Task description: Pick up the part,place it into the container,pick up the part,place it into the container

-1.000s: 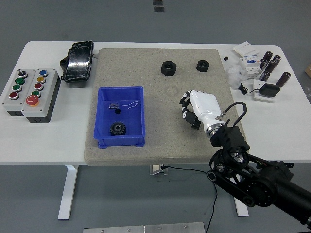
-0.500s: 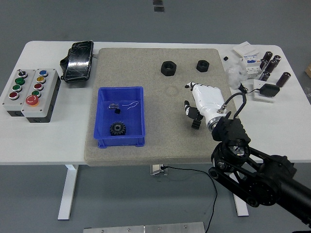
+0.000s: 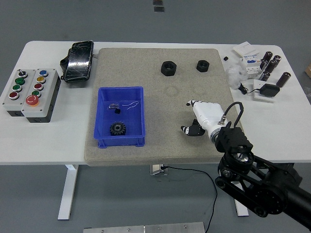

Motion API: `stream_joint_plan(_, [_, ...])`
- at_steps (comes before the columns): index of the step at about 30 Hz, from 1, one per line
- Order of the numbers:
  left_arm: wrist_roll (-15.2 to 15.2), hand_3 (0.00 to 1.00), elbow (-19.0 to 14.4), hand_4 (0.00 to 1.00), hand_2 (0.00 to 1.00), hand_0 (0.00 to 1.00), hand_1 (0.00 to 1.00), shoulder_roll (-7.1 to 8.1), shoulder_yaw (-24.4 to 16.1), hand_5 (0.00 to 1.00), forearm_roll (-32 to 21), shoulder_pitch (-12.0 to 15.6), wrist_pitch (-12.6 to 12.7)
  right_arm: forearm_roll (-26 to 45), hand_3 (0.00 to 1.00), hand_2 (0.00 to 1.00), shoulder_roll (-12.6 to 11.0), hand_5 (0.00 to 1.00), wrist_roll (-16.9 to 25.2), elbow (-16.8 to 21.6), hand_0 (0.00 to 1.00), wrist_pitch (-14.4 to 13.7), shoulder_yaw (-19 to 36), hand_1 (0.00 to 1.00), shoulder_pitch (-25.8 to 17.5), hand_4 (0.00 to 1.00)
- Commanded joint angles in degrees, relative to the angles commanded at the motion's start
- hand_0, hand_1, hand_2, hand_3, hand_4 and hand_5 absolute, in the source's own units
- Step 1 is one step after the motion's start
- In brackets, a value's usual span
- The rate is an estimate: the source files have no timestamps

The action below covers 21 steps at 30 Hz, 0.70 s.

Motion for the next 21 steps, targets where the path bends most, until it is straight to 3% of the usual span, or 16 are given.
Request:
stream_joint_plan(7, [0.0,0.603,0.0,0.697,0.551,0.662,0.629,0.07,0.0,0.373,0.1,0.1,0.0,0.6,0.738,0.721,-0.7,0.389,0.0,-1.9,0.330,1.4,-0.3,0.591,0.0,0.821])
stream_joint_plan(8, [0.0,0.603,0.0,0.697,0.551,0.662,0.630,0.06,0.0,0.374,0.1,0.1,0.0,0.7,0.681,0.650,-0.7,0.373,0.0,-2.2,0.315,1.4,-0.3,0.544,0.0,0.760])
stream_joint_plan(13, [0.0,0.603,0.0,0.697,0.551,0.662,0.630,0.02,0.1,0.374,0.0,0.1,0.0,0.7,0.681,0.650,-0.5,0.373,0.0,-3.3,0.315,0.5,-0.6,0.544,0.1,0.760])
stream_joint_plan(14, [0.0,0.603,0.0,0.697,0.551,0.662,0.630,0.01,0.1,0.375,0.0,0.1,0.0,0.7,0.670,0.564,-0.4,0.289,0.0,-3.5,0.289,0.3,-0.7,0.502,0.1,0.597])
stream_joint_plan(19, [-0.1,0.603,0.0,0.697,0.551,0.662,0.630,0.00,0.2,0.375,-0.1,0.0,0.0,0.9,0.670,0.564,-0.3,0.289,0.0,-4.6,0.289,-1.1,-0.9,0.502,0.1,0.597])
stream_joint_plan(20, [-0.1,0.603,0.0,0.698,0.551,0.662,0.630,0.00,0.2,0.375,-0.1,0.1,0.0,1.0,0.652,0.501,-0.2,0.284,0.0,-4.8,0.269,-1.4,-0.9,0.478,0.1,0.580])
stream_joint_plan(21, [-0.1,0.603,0.0,0.698,0.551,0.662,0.630,-0.01,0.2,0.375,0.0,0.1,0.0,1.1,0.652,0.501,-0.2,0.284,0.0,-4.9,0.269,-1.6,-0.9,0.478,0.1,0.580])
